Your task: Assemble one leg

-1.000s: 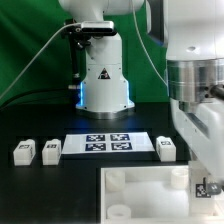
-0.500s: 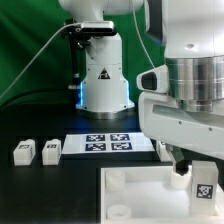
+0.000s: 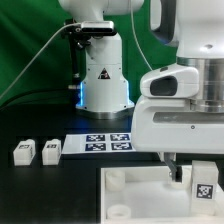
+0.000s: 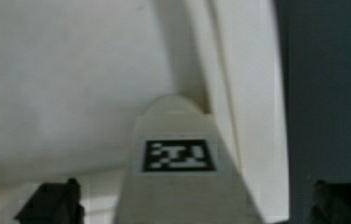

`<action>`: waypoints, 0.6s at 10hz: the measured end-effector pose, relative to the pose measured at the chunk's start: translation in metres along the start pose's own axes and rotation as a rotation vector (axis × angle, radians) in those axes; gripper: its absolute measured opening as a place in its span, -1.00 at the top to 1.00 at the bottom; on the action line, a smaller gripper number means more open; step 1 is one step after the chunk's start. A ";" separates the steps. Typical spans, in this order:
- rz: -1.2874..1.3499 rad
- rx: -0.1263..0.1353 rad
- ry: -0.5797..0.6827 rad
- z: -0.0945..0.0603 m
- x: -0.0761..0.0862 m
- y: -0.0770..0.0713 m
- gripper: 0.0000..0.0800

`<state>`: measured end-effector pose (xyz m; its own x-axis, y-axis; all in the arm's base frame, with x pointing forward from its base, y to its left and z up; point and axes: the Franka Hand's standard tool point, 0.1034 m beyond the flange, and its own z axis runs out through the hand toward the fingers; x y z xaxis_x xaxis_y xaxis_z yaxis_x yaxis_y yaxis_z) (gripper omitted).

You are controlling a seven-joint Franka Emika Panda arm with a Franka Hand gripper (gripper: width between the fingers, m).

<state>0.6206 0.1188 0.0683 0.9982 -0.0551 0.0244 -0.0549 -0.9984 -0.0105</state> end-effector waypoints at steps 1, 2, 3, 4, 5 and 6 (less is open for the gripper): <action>0.026 0.001 0.000 0.000 0.000 -0.001 -0.55; 0.046 0.001 0.000 0.000 0.000 0.000 -0.55; 0.056 0.001 -0.001 0.000 0.000 0.000 -0.10; 0.153 0.003 -0.001 0.000 0.000 -0.001 -0.10; 0.242 0.005 -0.002 0.000 0.000 -0.001 0.27; 0.354 0.009 -0.004 0.001 -0.001 -0.002 0.27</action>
Offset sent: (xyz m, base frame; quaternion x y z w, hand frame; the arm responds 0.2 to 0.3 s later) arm 0.0000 0.0000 0.0000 0.0000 0.0000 0.1790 0.9838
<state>0.6201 0.1208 0.0678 0.9173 -0.3979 0.0141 -0.3975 -0.9172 -0.0262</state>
